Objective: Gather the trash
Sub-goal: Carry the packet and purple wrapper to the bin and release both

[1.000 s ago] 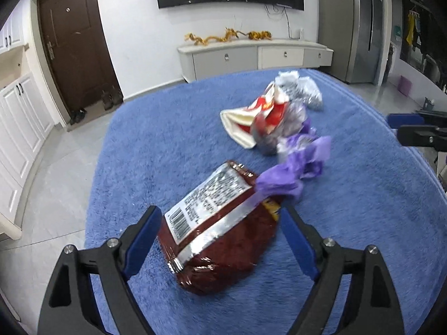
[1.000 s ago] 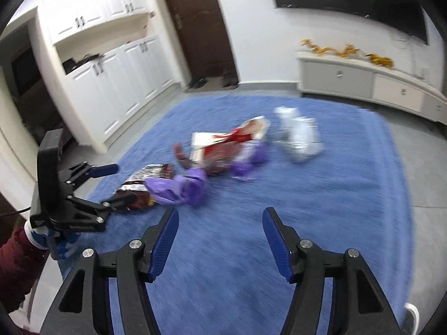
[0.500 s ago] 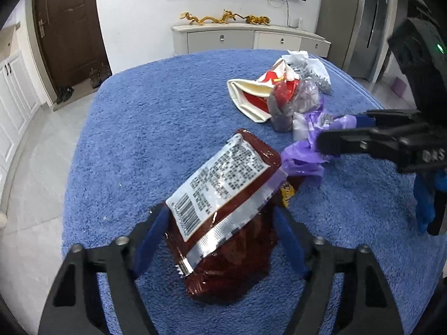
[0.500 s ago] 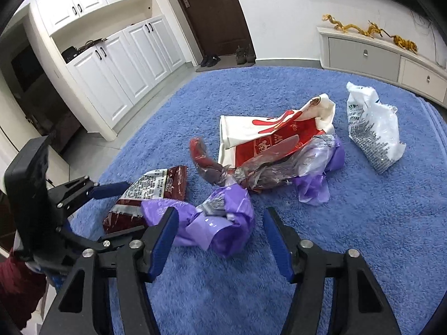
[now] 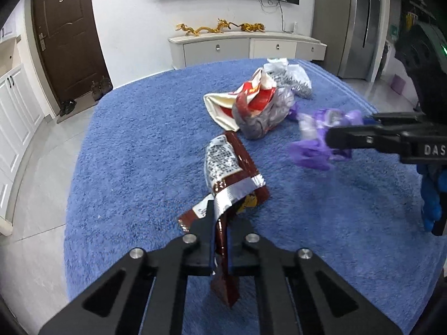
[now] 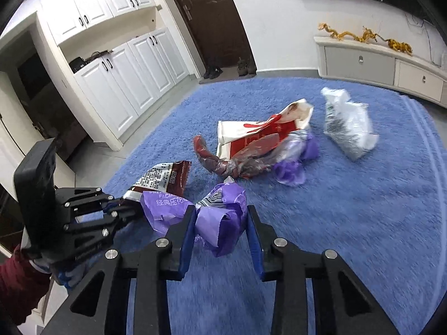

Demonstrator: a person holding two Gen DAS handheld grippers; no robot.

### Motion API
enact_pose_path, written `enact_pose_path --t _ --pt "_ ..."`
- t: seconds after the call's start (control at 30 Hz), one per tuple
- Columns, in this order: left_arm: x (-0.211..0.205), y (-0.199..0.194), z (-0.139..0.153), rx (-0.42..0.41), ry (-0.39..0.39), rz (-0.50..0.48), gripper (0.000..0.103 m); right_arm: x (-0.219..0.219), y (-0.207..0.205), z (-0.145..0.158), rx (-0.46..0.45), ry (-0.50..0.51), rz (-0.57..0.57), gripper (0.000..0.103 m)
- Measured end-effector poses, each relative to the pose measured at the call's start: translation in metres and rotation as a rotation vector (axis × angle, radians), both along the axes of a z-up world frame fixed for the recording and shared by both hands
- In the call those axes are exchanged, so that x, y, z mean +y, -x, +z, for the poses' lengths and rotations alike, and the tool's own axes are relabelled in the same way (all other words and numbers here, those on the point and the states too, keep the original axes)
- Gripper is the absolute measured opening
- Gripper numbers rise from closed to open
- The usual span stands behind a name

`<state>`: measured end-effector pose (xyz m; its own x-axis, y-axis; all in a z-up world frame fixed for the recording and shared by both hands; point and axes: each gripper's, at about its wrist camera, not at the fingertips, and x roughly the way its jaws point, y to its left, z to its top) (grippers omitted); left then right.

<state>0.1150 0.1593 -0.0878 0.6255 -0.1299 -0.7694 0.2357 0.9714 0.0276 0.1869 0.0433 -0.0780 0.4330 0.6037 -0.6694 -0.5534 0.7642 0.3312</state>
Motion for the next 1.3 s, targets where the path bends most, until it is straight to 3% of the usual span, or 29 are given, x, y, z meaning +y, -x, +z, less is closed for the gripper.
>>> enact_pose_path --t 0.3,0.6,0.93,1.13,1.3 --pt "-0.002 0.033 0.04 -0.081 0.02 0.086 0.003 -0.081 0.047 0.03 -0.076 -0.054 -0.091 0.033" --pt "-0.029 0.053 0.074 -0.13 0.037 0.117 0.003 -0.167 0.104 0.041 -0.145 -0.017 -0.22 0.033" --pt "-0.121 0.046 0.09 -0.13 0.042 -0.035 0.003 -0.308 0.159 0.026 -0.156 -0.037 -0.541 0.033" --pt "-0.203 0.036 0.089 -0.106 0.058 -0.179 0.004 -0.372 0.186 0.007 -0.148 0.03 -0.715 0.033" --pt "-0.292 0.029 0.075 -0.047 0.053 -0.335 0.004 -0.411 0.2 -0.026 -0.081 0.014 -0.818 0.033"
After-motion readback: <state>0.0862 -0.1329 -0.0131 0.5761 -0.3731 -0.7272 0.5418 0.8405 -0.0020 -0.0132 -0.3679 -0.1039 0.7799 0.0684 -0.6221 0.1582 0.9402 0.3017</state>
